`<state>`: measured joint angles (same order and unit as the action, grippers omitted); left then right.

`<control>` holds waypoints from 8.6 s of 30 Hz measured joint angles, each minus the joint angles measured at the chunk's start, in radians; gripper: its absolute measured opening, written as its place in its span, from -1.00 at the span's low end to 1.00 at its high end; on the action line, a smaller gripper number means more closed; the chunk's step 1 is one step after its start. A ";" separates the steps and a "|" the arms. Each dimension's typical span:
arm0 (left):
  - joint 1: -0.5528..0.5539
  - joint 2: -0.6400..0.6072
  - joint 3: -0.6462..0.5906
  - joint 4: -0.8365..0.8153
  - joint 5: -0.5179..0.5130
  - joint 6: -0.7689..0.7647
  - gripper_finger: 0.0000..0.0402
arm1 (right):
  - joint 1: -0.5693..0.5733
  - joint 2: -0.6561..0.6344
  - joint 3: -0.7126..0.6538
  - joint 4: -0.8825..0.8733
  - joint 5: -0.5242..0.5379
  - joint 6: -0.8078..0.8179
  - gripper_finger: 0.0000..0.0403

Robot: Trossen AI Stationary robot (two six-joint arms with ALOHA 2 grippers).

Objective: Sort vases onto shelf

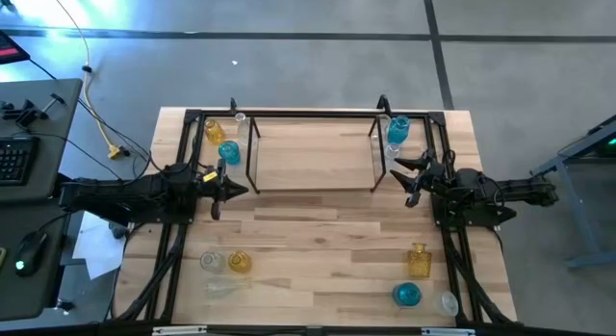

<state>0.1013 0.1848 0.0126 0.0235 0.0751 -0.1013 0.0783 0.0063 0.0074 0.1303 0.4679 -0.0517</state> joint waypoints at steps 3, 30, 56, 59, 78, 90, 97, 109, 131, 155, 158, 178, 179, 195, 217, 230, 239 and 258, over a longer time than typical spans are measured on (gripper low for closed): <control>0.000 0.000 0.000 0.000 0.000 0.000 -1.00 | 0.000 0.000 0.000 0.000 0.000 0.000 -0.16; 0.000 0.000 0.000 0.000 0.000 0.000 -1.00 | 0.000 0.000 0.000 0.000 0.000 0.000 -0.16; 0.000 0.000 0.000 0.000 0.000 0.079 -1.00 | 0.000 0.000 0.000 0.000 0.000 0.000 -0.16; 0.000 0.000 0.000 0.000 -0.041 0.079 -1.00 | 0.000 0.000 0.000 0.000 0.000 0.000 -0.16; -0.005 0.008 0.087 0.361 0.024 -0.348 -1.00 | 0.000 0.000 0.000 0.000 0.000 0.000 -0.16; -0.122 0.232 0.486 0.187 0.008 -0.014 -1.00 | 0.000 0.000 0.000 0.000 0.000 0.000 -0.16; -0.167 0.385 0.551 0.178 0.000 0.082 -1.00 | 0.000 0.000 0.000 0.000 0.000 0.000 -0.16; -0.202 0.688 0.553 0.474 -0.224 0.242 -1.00 | 0.000 0.000 0.000 0.000 0.000 0.000 -0.16; -0.305 0.814 0.863 0.313 -0.336 0.241 -1.00 | 0.000 0.000 0.000 0.000 0.000 0.000 -0.16; -0.151 1.079 1.137 -0.001 -0.300 0.527 -1.00 | 0.000 0.000 0.000 0.000 0.000 0.000 -0.16; -0.177 1.079 1.136 -0.129 -0.295 0.471 -1.00 | 0.000 0.000 0.000 0.000 0.000 0.000 -0.16; -0.507 0.989 1.136 -0.632 -0.157 -0.260 -0.83 | 0.000 0.000 0.000 -0.001 0.000 0.000 -0.16; -0.516 0.990 1.133 -0.643 -0.158 -0.274 -0.78 | 0.000 0.000 0.000 -0.002 0.000 0.000 -0.16; -0.601 1.058 1.129 -0.845 -0.123 -0.488 -0.14 | 0.000 0.006 0.000 -0.058 -0.006 0.029 -0.16; -0.640 1.236 1.129 -0.837 -0.284 -0.346 -0.13 | 0.000 0.007 0.000 -0.057 -0.016 0.053 -0.16; -0.755 1.296 1.129 -0.921 -0.197 -0.583 -0.01 | 0.000 0.008 0.000 -0.057 -0.015 0.053 -0.16; -0.773 1.292 1.130 -0.970 -0.180 -0.665 0.37 | 0.000 0.008 0.000 -0.057 -0.015 0.053 -0.16; -0.773 1.327 1.130 -1.034 -0.210 -0.691 0.50 | 0.001 0.008 0.000 -0.059 -0.031 0.053 -0.16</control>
<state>-0.6719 1.5121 1.1427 -1.0109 -0.1351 -0.7921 0.0792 0.0139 0.0078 0.0717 0.4370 0.0013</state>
